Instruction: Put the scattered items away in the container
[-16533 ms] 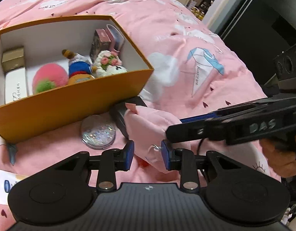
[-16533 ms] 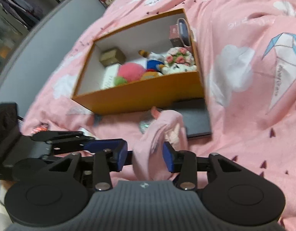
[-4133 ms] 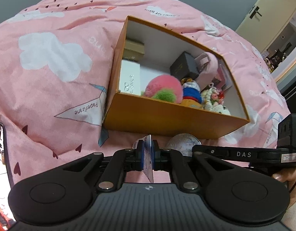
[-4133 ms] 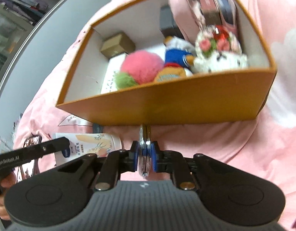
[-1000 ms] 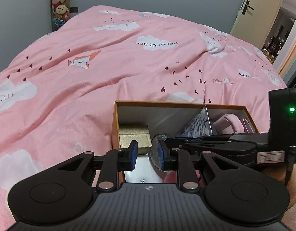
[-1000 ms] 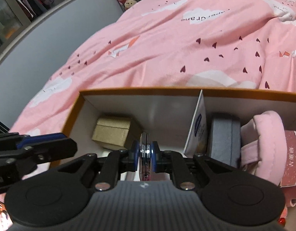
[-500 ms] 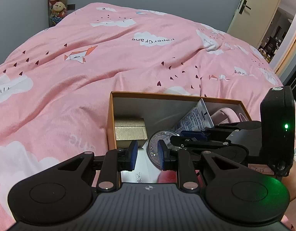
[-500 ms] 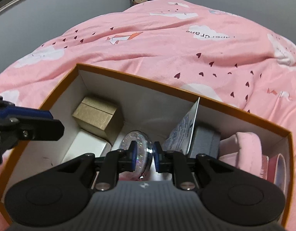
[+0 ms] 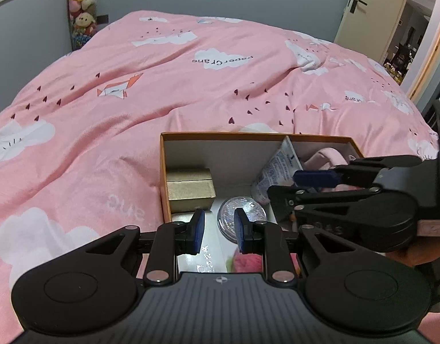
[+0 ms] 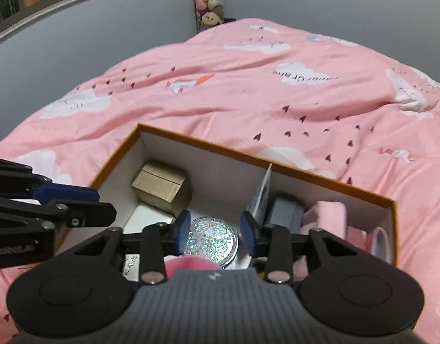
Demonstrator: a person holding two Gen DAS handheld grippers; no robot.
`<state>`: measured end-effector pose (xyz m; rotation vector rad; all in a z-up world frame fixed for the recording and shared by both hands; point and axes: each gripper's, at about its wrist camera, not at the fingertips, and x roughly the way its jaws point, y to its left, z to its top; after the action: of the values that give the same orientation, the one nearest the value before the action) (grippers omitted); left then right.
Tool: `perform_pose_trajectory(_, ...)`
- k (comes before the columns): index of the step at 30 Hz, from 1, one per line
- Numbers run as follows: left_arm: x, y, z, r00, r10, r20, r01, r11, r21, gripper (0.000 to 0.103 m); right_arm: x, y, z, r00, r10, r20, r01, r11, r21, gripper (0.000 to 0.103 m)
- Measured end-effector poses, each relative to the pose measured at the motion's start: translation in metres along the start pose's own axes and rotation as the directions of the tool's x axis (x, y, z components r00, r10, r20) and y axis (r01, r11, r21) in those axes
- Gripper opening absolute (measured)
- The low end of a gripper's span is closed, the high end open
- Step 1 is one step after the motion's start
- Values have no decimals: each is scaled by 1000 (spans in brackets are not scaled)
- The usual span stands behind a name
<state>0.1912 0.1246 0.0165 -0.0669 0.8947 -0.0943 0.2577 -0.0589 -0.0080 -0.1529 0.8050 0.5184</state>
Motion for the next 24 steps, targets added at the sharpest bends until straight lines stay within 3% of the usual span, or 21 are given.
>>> perform_pose_trajectory(7, -32, -22, -7, 997, 46, 67, -49, 998, 42, 39, -54, -3, -15, 997, -7, 76, 3, 999, 49, 62)
perform_pose_trajectory(9, -41, -28, -12, 995, 52, 90, -56, 998, 40, 51, -70, -3, -23, 995, -13, 97, 8, 998, 56, 70)
perform_pose_trajectory(18, -55, -61, -45, 983, 128, 129, -135, 990, 45, 60, -106, -3, -70, 989, -57, 136, 38, 990, 139, 82)
perform_pose_trajectory(24, -47, -66, -66, 978, 163, 131, -165, 986, 6, 65, -110, -2, -98, 976, -137, 171, 109, 980, 164, 89)
